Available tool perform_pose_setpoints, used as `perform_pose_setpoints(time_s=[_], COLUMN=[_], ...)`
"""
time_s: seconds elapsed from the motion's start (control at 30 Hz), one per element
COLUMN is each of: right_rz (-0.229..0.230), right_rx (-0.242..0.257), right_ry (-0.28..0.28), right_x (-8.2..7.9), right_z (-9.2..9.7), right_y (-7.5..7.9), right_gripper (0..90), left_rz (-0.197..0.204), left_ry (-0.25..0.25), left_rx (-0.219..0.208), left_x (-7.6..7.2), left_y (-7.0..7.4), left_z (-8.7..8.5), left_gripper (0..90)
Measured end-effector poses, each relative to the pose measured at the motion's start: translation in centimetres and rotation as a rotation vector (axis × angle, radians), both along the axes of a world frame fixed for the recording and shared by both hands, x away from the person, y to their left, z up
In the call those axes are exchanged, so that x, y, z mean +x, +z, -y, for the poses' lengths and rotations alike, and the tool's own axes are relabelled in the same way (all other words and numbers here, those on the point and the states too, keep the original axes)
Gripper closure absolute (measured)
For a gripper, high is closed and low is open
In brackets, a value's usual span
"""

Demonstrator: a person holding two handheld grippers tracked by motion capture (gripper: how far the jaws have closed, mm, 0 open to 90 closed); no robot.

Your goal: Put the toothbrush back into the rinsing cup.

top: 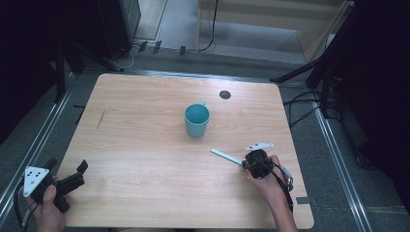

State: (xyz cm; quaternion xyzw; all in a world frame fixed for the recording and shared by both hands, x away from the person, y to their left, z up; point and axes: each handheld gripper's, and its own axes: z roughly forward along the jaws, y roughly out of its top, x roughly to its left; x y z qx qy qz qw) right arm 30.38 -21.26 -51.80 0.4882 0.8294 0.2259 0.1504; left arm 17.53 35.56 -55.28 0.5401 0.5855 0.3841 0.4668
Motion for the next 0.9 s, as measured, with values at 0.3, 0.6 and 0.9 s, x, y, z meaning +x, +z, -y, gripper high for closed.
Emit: perform_pose_setpoints(time_s=[0.3, 0.6, 0.9], right_rz=[-0.01, 0.013, 0.047], right_rx=[-0.031, -0.045, 0.013], right_ry=[-0.047, -0.06, 0.068], right_x=[4.4, 7.8, 7.0], right_z=[-0.6, -2.8, -8.8], right_y=[0.2, 0.5, 1.5], right_gripper=[90.0, 90.0, 90.0], left_rz=[0.002, 0.002, 0.004], left_ry=[-0.002, -0.005, -0.009], left_rx=[-0.008, -0.012, -0.014], left_x=[0.0, 0.0, 0.0], left_y=[0.0, 0.0, 0.0], left_z=[0.0, -0.1, -0.1], left_gripper=[0.0, 0.0, 0.0])
